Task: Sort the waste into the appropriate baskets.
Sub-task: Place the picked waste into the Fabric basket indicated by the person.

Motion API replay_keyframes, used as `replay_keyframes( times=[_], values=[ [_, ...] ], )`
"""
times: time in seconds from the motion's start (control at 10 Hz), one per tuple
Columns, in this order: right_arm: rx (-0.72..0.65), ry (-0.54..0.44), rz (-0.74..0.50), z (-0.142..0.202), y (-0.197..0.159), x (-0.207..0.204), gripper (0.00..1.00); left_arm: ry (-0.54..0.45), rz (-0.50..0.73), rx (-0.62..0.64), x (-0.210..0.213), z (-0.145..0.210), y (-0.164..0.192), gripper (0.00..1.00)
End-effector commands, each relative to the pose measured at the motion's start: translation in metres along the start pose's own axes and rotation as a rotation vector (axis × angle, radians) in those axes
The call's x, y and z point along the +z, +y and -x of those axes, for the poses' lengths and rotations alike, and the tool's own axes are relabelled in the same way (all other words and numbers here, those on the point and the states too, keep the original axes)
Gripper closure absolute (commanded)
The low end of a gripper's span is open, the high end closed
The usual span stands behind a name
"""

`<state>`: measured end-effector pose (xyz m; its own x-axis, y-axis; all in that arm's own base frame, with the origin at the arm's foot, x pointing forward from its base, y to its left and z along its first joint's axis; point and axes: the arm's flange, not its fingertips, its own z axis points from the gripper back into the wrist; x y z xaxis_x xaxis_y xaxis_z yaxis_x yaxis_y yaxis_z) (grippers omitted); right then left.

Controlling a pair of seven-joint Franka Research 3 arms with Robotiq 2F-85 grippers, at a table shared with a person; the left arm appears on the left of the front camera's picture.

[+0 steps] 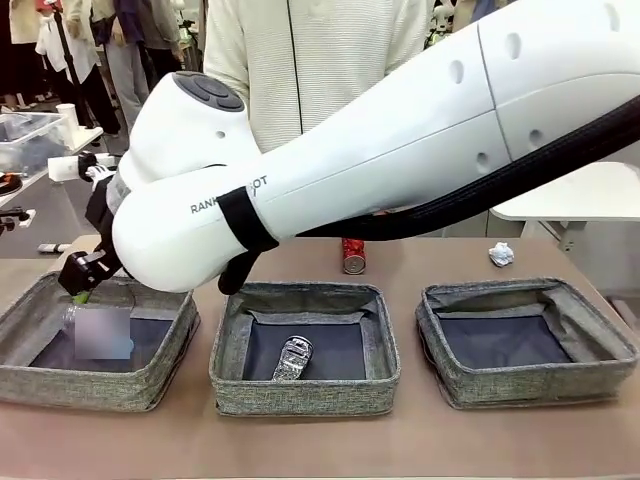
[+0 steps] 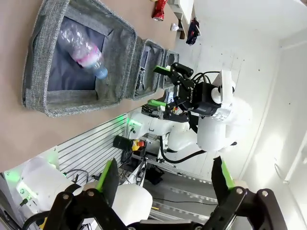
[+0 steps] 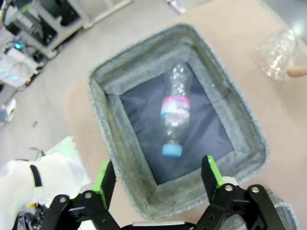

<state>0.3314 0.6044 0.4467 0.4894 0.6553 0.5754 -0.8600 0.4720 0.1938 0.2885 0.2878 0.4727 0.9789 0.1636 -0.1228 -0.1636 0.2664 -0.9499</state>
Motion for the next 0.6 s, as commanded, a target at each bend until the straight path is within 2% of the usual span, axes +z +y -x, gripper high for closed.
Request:
replay_keyframes(
  times=[0.0,0.3,0.4,0.5],
  values=[
    [-0.025,-0.027,0.011,0.013,0.0,0.006,0.0,0.011,0.004,-0.003,0.004,0.001,-0.002,0.0],
    [-0.094,-0.088,-0.048,0.016,-0.005,0.028,0.0,0.0,0.0,0.0,0.0,0.0,0.0,0.0],
    [-0.168,-0.098,-0.105,0.014,-0.005,0.045,0.0,-0.061,0.02,-0.094,-0.009,0.002,-0.028,0.0],
    [-0.296,-0.068,-0.148,0.015,-0.007,0.069,0.0,-0.056,0.013,-0.2,-0.029,0.009,-0.058,0.0]
  ],
)
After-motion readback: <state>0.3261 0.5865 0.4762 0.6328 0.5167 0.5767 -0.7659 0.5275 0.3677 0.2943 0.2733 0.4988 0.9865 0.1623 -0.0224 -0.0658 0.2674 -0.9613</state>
